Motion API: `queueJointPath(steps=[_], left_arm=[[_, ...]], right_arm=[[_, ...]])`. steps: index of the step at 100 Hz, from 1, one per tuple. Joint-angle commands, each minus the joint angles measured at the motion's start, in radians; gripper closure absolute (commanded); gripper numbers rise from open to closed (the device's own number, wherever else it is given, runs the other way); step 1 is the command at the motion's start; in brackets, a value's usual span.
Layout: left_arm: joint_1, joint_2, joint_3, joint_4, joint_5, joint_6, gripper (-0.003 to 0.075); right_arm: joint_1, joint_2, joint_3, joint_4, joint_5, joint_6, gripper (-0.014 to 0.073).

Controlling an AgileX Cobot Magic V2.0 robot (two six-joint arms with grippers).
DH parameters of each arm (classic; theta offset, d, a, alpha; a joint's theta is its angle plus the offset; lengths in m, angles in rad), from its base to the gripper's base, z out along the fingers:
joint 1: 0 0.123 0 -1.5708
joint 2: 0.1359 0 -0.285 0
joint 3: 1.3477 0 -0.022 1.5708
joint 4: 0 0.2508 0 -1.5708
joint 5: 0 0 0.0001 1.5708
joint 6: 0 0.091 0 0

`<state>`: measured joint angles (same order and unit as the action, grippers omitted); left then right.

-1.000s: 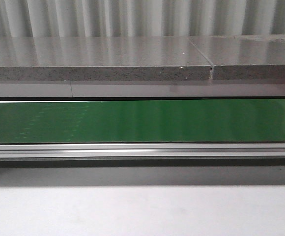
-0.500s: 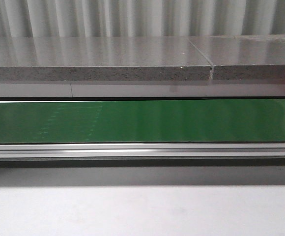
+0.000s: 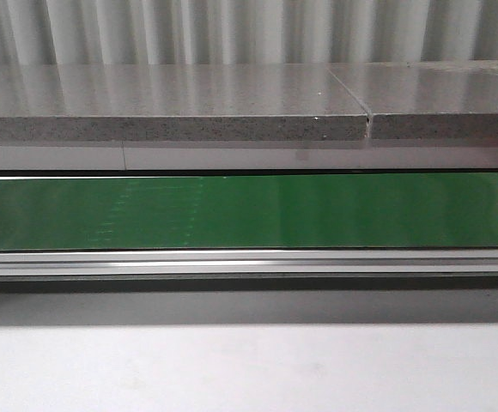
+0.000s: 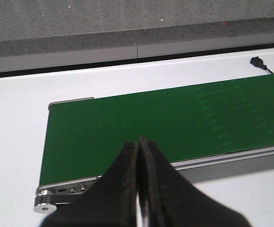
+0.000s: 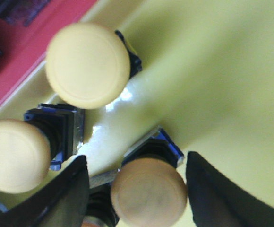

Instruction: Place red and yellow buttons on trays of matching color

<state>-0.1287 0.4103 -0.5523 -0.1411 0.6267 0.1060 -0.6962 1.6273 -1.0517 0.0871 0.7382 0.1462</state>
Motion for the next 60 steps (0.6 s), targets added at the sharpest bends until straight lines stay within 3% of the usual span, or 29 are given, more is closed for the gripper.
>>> queueJointPath(steps=[1, 37, 47, 60], left_arm=[[-0.006, 0.005, -0.026, -0.007, -0.077, 0.0, 0.074], [-0.006, 0.005, -0.026, -0.007, -0.077, 0.0, 0.074], [-0.006, 0.005, -0.026, -0.007, -0.077, 0.0, 0.074], [-0.006, 0.005, -0.026, -0.007, -0.077, 0.0, 0.074]], right_arm=[[-0.006, -0.086, -0.019, -0.019, -0.003, -0.003, 0.0137], [0.013, -0.291, -0.019, -0.042, 0.059, -0.003, 0.0152], [0.061, -0.344, -0.019, -0.042, 0.069, -0.003, 0.0248], [0.148, -0.401, -0.019, -0.046, 0.082, -0.004, 0.0433]])
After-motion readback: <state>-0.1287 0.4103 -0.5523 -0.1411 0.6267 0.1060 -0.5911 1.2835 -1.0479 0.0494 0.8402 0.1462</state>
